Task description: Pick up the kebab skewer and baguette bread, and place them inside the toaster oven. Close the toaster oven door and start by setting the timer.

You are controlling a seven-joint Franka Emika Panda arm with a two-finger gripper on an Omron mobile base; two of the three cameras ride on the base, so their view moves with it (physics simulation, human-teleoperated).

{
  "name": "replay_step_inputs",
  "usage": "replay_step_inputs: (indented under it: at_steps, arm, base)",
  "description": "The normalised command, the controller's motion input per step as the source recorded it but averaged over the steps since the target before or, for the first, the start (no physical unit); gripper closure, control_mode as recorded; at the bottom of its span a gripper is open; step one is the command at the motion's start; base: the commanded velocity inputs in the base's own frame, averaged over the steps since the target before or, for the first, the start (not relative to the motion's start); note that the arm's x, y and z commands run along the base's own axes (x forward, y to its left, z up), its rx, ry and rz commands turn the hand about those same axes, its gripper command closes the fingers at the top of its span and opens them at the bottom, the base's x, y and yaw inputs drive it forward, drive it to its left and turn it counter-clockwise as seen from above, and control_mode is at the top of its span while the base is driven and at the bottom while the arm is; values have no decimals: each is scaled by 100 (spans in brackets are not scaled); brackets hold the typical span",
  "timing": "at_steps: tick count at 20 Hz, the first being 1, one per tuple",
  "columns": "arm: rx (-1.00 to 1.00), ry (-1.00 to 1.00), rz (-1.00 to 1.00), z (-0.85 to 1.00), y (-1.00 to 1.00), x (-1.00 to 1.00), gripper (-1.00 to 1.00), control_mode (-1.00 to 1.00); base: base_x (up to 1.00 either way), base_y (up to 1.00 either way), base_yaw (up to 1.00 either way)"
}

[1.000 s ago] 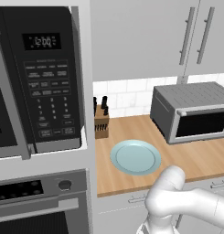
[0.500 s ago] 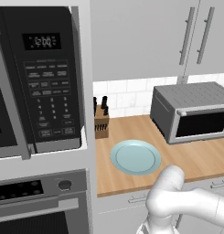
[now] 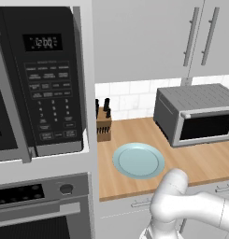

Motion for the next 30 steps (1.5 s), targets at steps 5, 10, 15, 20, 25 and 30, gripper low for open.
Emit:
replay_step_inputs:
  at_steps: [5, 10, 15, 20, 25, 30]
  arm:
    - [0, 0, 0, -1, 0, 5, -100, -100]
    - [0, 0, 0, -2, 0, 12, -100, -100]
    - [0, 0, 0, -5, -1, 10, -100, -100]
    - [0, 0, 2, -5, -6, 9, -100, -100]
    - [0, 0, 2, -4, -4, 13, -100, -100]
    - [0, 0, 1, 0, -2, 13, -100, -100]
  base:
    - [0, 0, 0]
    - [0, 0, 0]
    - [0, 0, 0]
    - [0, 0, 0]
    - [0, 0, 0]
    - [0, 0, 0]
